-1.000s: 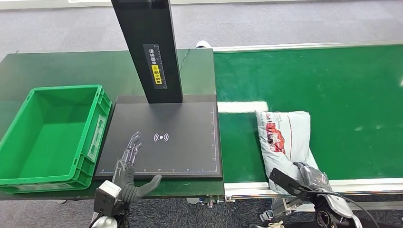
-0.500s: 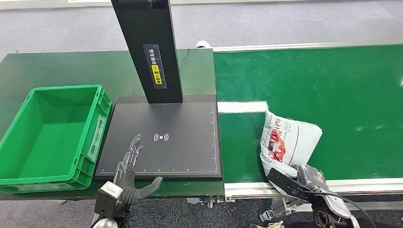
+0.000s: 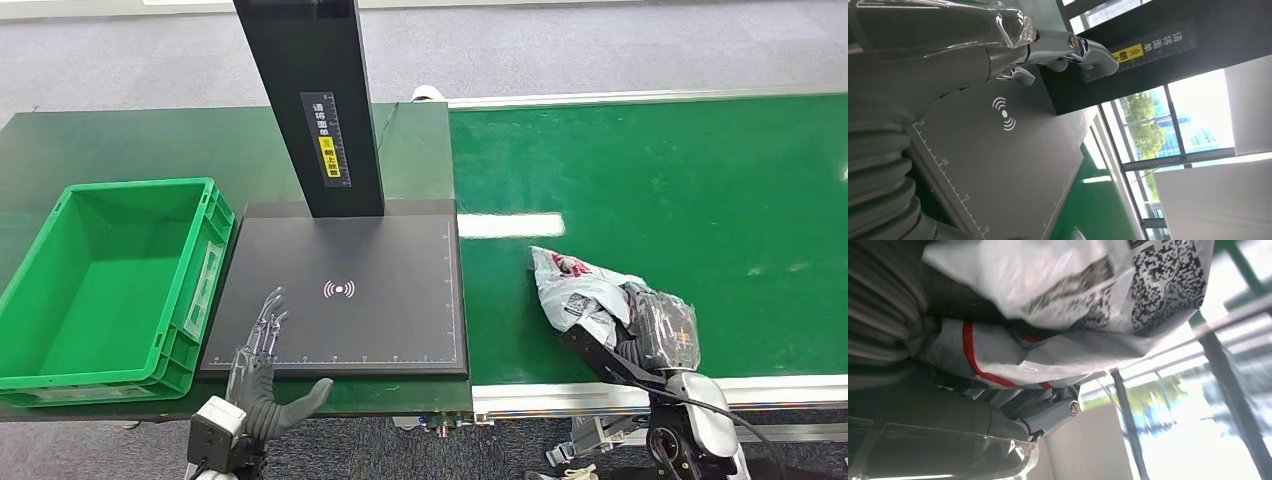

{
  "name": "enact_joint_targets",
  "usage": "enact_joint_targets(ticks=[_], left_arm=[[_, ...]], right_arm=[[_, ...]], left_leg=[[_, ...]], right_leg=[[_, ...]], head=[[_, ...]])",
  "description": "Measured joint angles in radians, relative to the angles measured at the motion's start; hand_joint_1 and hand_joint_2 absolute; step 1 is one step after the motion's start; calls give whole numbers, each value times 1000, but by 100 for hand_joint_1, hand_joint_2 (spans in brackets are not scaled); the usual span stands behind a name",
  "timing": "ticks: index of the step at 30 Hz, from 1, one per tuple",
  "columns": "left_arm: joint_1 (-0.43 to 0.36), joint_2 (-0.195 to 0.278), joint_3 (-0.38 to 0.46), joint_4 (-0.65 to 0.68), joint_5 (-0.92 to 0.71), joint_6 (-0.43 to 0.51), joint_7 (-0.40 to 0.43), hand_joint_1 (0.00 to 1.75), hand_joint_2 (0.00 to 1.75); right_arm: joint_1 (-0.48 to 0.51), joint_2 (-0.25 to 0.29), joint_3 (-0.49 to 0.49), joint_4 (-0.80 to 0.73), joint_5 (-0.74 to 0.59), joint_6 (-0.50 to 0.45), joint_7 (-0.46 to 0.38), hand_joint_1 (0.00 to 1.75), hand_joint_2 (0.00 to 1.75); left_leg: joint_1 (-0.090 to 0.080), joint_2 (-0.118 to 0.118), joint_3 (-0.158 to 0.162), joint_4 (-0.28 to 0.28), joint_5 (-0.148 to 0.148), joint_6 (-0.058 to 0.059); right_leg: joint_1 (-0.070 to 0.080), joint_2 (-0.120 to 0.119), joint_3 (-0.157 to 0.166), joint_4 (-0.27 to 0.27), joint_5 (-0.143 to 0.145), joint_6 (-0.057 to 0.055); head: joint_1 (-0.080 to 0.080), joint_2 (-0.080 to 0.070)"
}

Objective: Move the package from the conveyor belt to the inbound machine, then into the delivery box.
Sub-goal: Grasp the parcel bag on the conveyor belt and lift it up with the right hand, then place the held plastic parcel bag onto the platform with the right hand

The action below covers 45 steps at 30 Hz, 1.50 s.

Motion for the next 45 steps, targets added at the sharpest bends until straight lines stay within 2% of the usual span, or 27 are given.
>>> enact_joint_targets(ticks=[4,7,14,24,28,34,39,45], left_arm=[[-18,0,0,10,1,0,-26,0,175],[-39,0,-3,28,6,-1,-38,0,175],[-73,0,-17,75,20,5,-58,0,175],[-98,6,-37,106,41,8,-65,0,175],[-109,8,-49,116,54,8,-65,0,175],[-113,13,-61,127,69,14,-66,0,175],[-109,14,-61,127,73,22,-65,0,175],[-105,15,-60,126,74,25,-59,0,175]], right_arm=[[-15,12,40,-41,98,-164,-103,175,175],[-45,18,102,-50,145,-205,-137,175,175],[-161,33,272,-12,176,-245,-154,175,175],[-374,90,469,176,75,-207,-197,175,175],[-439,144,554,273,10,-162,-227,175,175],[-511,224,690,397,-51,-170,-228,175,175],[-556,245,733,444,-104,-231,-201,175,175],[-595,238,721,450,-118,-317,-170,175,175]], left_leg=[[0,0,0,0,0,0],[0,0,0,0,0,0],[0,1,1,0,1,0],[0,1,0,0,1,0],[0,4,1,0,1,0],[1,3,1,0,1,-1],[1,2,0,0,1,0],[1,2,1,0,1,0]], right_leg=[[0,0,0,0,0,0],[0,0,0,0,0,0],[0,0,0,0,0,0],[0,1,0,1,0,0],[0,2,-1,1,1,0],[1,2,-1,1,0,0],[1,2,-1,1,0,0],[1,2,-1,1,1,0]], head=[[0,0],[0,0],[0,0],[0,0],[0,0],[0,0],[0,0],[0,0]])
